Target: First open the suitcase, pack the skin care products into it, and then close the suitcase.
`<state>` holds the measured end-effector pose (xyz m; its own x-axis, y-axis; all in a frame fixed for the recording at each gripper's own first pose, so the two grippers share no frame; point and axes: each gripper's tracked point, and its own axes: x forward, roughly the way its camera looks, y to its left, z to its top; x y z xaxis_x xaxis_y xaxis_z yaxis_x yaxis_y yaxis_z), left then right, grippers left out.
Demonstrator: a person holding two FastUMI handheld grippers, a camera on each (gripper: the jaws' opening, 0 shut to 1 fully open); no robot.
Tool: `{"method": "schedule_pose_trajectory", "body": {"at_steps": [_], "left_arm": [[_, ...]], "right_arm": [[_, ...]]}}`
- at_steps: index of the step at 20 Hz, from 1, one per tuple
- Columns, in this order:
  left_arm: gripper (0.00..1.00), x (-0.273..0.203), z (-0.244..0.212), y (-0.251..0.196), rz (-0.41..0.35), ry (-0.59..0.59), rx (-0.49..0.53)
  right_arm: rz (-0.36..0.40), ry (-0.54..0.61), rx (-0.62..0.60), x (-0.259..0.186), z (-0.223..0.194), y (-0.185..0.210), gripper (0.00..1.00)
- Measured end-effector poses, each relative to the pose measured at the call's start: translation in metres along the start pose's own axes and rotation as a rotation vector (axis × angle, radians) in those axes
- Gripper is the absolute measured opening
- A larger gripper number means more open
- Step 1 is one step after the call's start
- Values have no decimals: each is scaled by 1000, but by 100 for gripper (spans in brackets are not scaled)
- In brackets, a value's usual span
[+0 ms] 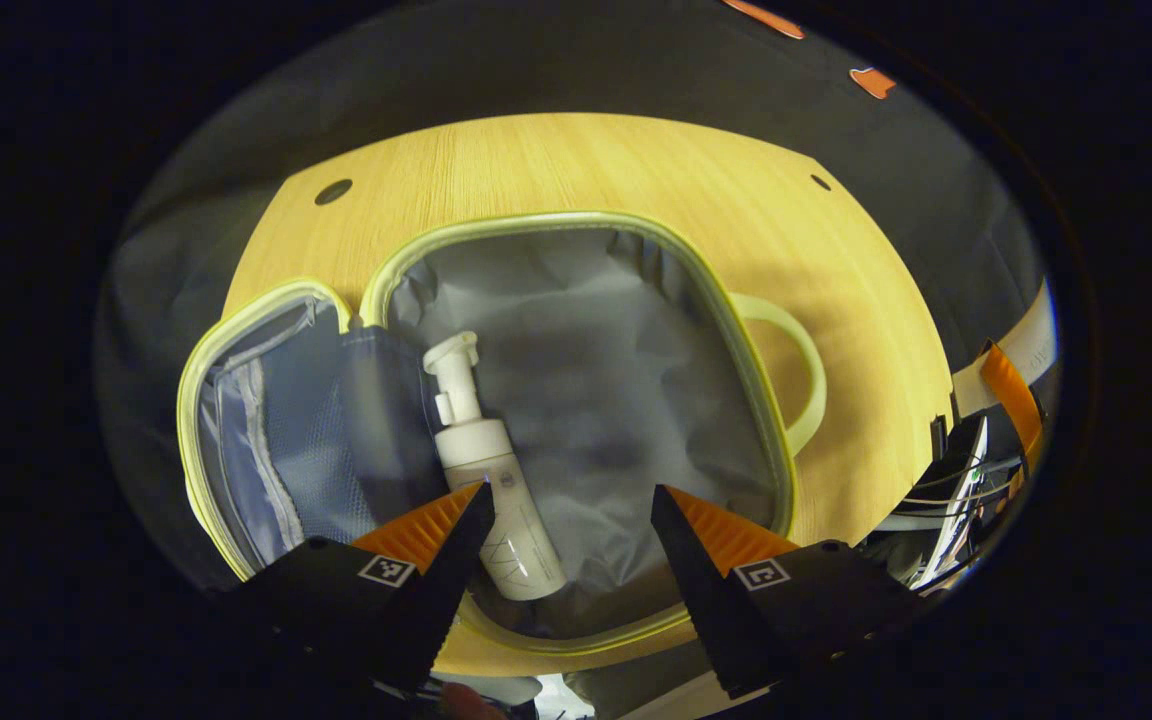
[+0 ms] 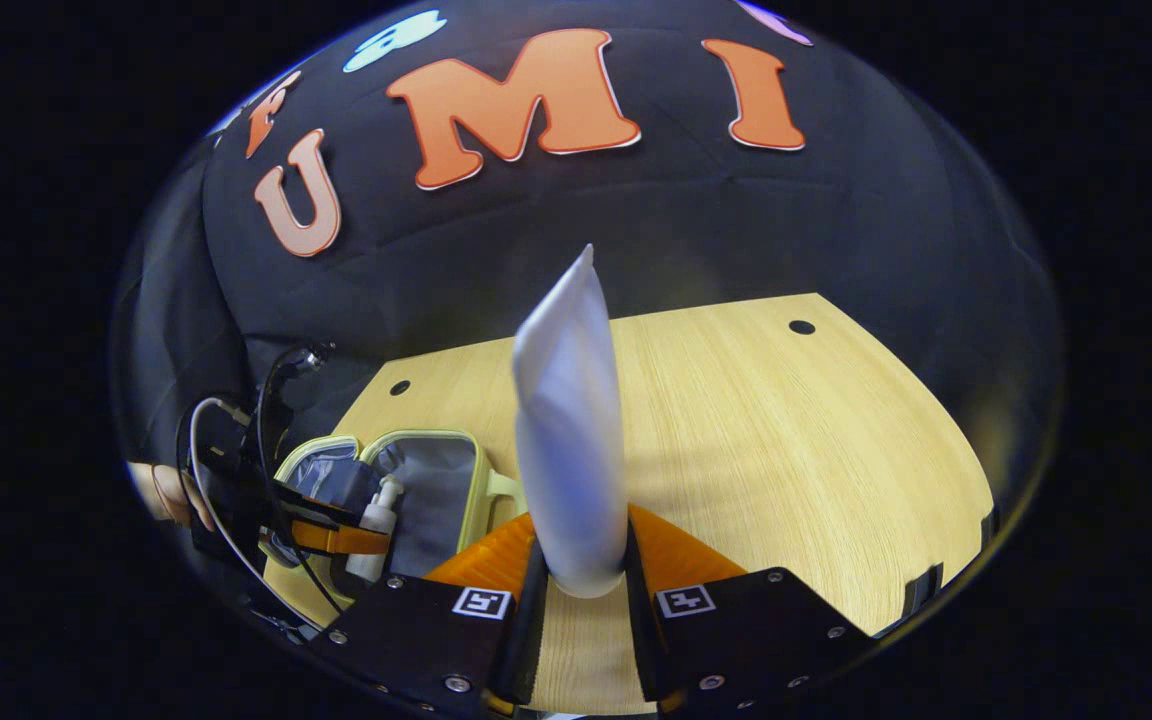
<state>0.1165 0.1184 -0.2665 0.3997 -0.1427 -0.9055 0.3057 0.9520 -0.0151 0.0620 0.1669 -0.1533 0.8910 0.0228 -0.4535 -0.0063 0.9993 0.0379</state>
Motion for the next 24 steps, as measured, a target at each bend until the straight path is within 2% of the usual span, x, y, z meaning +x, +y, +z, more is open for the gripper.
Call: {"method": "schedule_pose_trajectory", "body": {"at_steps": [3, 5, 9, 11, 15, 19, 24], "left_arm": [[99, -34, 15, 3, -8, -120, 5], [99, -62, 23, 17, 22, -196, 16], [99, -118, 39, 54, 87, -310, 37], [99, -148, 42, 62, 102, -359, 36], [99, -203, 45, 80, 120, -443, 71], [99, -200, 16, 92, 79, -436, 24], [99, -202, 1, 119, 97, -432, 13]], "right_arm": [[43, 11, -39, 4, 10, 31, 39], [84, 40, -60, 8, 12, 58, 39], [171, 150, -110, 21, -4, 115, 39], [190, 215, -147, 32, -16, 138, 39], [194, 398, -178, 53, -49, 169, 39], [161, 571, -175, 73, -87, 179, 39], [109, 715, -163, 91, -125, 192, 39]]}}
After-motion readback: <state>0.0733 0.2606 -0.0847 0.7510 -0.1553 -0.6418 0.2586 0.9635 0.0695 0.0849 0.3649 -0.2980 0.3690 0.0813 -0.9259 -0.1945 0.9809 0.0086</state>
